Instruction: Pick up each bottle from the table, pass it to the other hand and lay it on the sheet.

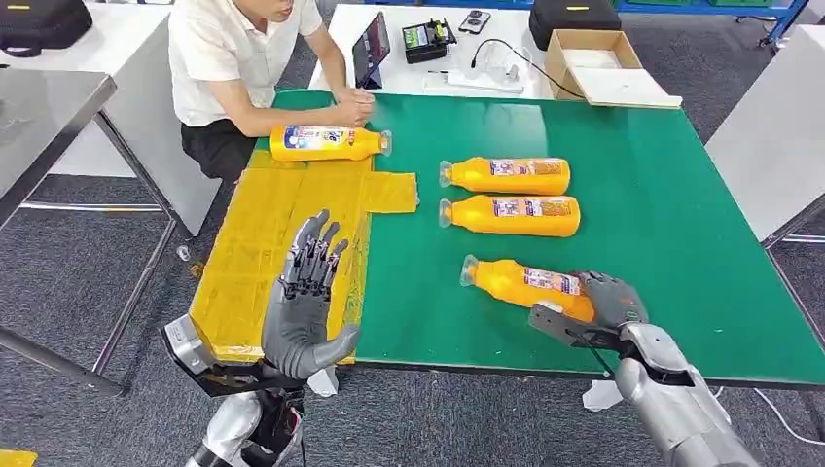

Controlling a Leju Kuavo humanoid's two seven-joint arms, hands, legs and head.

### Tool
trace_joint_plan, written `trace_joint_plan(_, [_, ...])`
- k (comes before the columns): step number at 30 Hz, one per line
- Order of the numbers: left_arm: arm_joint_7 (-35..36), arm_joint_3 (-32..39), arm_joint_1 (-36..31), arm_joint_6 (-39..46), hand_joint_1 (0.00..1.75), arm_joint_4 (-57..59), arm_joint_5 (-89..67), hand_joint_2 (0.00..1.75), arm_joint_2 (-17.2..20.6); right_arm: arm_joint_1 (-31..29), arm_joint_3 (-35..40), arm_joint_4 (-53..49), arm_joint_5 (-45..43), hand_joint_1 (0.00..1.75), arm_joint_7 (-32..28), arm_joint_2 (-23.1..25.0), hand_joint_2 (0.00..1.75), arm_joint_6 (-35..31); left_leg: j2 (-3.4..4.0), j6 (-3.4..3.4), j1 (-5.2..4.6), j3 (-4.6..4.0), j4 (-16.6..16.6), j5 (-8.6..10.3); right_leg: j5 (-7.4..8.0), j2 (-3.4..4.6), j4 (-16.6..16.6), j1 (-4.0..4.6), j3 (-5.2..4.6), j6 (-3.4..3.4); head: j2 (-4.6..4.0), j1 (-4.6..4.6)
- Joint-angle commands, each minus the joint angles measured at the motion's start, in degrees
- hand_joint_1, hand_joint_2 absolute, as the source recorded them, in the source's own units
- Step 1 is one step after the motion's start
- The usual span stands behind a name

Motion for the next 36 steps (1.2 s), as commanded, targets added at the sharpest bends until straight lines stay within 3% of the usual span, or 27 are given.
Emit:
trace_joint_plan(1, [-0.9, -0.9, -2.5, 0.1, 0.00, 3.6, 0.4, 1.75, 1.5, 4.4, -1.7, 9.8, -2.9, 1.75, -4.7, 2.1, 1.75, -4.5, -0.16, 0.06, 0.07, 0.13, -0.1, 0.06, 0.01, -0.28, -0.2, 0.11, 0.18, -0.13, 0.00, 0.00])
trace_joint_plan(3, [-1.6, -0.5, -2.1, 2.2, 0.00, 2.9, 0.6, 1.75, 1.3, 6.8, -4.9, 7.2, -9.9, 1.75, -12.7, 3.8, 1.75, -4.5, -0.14, 0.06, 0.08, 0.20, -0.2, 0.06, 0.02, -0.26, -0.2, 0.12, 0.21, -0.14, 0.00, 0.00])
trace_joint_plan(5, [0.1, 1.4, -0.9, 9.9, 0.00, 2.6, 2.3, 1.75, -0.8, 12.3, -8.7, -1.0, -19.1, 1.75, -18.6, 5.7, 1.75, -2.2, -0.12, 0.05, 0.10, 0.16, -0.2, 0.06, 0.04, -0.25, -0.3, 0.14, 0.32, -0.15, 0.00, 0.00])
trace_joint_plan(7, [9.5, 2.6, 0.3, 21.1, 0.00, 4.9, 7.6, 1.75, -3.0, 19.8, -11.3, -14.6, -27.3, 1.75, -19.8, 8.6, 1.75, -1.5, -0.18, 0.05, 0.14, 0.20, -0.2, 0.03, 0.00, -0.34, -0.3, 0.18, 0.54, -0.19, 0.00, -0.02])
trace_joint_plan(9, [13.5, 2.4, -0.2, 26.5, 0.00, 10.7, 12.5, 1.75, -3.3, 23.2, -9.4, -23.5, -28.1, 1.75, -19.5, 9.9, 1.75, -4.2, -0.09, 0.03, 0.17, 0.27, -0.2, -0.02, -0.03, -0.24, -0.3, 0.22, 0.59, -0.19, 0.00, 0.04])
trace_joint_plan(11, [13.0, 0.3, -1.7, 24.3, 0.00, 18.1, 17.6, 1.75, -2.5, 22.8, -7.0, -28.7, -31.6, 1.75, -20.0, 11.8, 1.75, -3.9, 0.11, -0.03, 0.16, 0.30, -0.3, -0.06, 0.01, -0.05, -0.3, 0.22, 0.57, -0.22, 0.00, 0.00])
trace_joint_plan(22, [11.9, -3.0, -2.4, 22.4, 0.00, 20.1, 20.4, 1.75, -1.7, 20.2, -4.1, -28.5, -34.4, 1.75, -20.5, 11.5, 1.75, -4.9, 0.13, -0.11, 0.23, -0.63, -0.1, 0.00, 0.00, 0.01, 0.0, 0.21, -0.36, -0.14, 0.00, 0.00])
trace_joint_plan(33, [12.4, -9.4, -3.8, 18.2, 0.00, 17.5, 17.9, 1.75, 1.1, 17.3, -0.5, -25.3, -37.8, 1.75, -23.2, 15.8, 1.75, -5.4, 0.31, -0.13, 0.17, -0.80, -0.1, -0.02, 0.04, 0.17, 0.0, 0.18, -0.57, -0.20, 0.00, -0.02])
trace_joint_plan(36, [10.7, -10.7, -4.1, 19.1, 0.00, 15.6, 13.1, 1.75, 1.6, 16.6, 1.7, -22.9, -37.7, 1.75, -22.8, 16.5, 1.75, -5.7, 0.47, -0.03, 0.17, -0.44, -0.2, -0.08, -0.01, 0.17, -0.1, 0.25, -0.27, -0.39, 0.00, -0.02])
